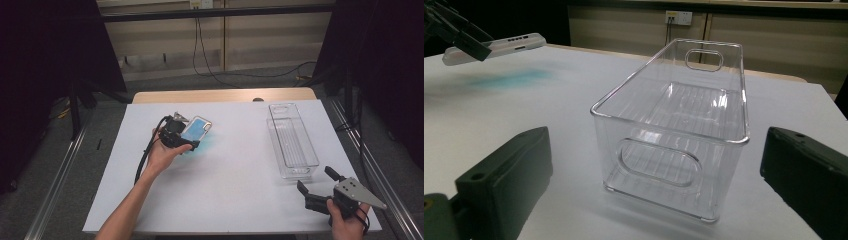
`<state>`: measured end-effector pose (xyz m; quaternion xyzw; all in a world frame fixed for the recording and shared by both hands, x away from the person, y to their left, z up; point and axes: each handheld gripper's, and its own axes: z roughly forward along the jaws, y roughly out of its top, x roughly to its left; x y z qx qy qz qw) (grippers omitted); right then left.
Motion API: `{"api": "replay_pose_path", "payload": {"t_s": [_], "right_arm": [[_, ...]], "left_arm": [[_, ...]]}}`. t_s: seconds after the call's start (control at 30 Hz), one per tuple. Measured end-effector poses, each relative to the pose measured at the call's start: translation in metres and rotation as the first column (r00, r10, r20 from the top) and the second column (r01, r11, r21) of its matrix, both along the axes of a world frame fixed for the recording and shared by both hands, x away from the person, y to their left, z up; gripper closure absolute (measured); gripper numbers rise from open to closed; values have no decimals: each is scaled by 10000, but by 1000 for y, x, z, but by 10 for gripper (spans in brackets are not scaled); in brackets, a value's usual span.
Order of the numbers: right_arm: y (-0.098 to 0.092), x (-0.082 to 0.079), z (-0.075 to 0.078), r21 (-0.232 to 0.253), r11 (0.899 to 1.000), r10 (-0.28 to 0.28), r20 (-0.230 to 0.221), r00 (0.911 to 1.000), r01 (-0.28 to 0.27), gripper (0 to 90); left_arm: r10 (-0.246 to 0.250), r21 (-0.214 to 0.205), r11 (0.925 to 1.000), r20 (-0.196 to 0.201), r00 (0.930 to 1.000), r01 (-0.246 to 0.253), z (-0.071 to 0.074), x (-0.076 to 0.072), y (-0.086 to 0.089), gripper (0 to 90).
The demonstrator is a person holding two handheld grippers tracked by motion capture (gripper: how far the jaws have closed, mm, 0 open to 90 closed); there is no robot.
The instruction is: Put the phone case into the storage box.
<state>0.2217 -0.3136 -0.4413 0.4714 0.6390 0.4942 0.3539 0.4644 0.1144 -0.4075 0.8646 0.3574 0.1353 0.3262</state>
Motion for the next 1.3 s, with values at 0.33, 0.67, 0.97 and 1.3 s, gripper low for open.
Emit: {"api": "replay_pose_path", "payload": {"t_s": [0.33,0.67,0.97,1.3], "right_arm": [[-1,0,1,-24,10000,-3,62,10000,3,2],[-1,-1,1,-3,10000,-40,110,9999,40,3],[1,-1,4,-10,9999,-102,222,9997,102,1],[5,0,4,-72,9999,-87,37,10000,87,0]], "left_arm": [[-10,-351,9994,461,9989,27,8,-8,0,170],[-348,-386,9985,1139,9929,394,20,-25,4,171],[-424,-270,9985,1833,9821,481,26,-46,11,171],[-343,-183,9990,2356,9713,397,14,-63,17,171]]}}
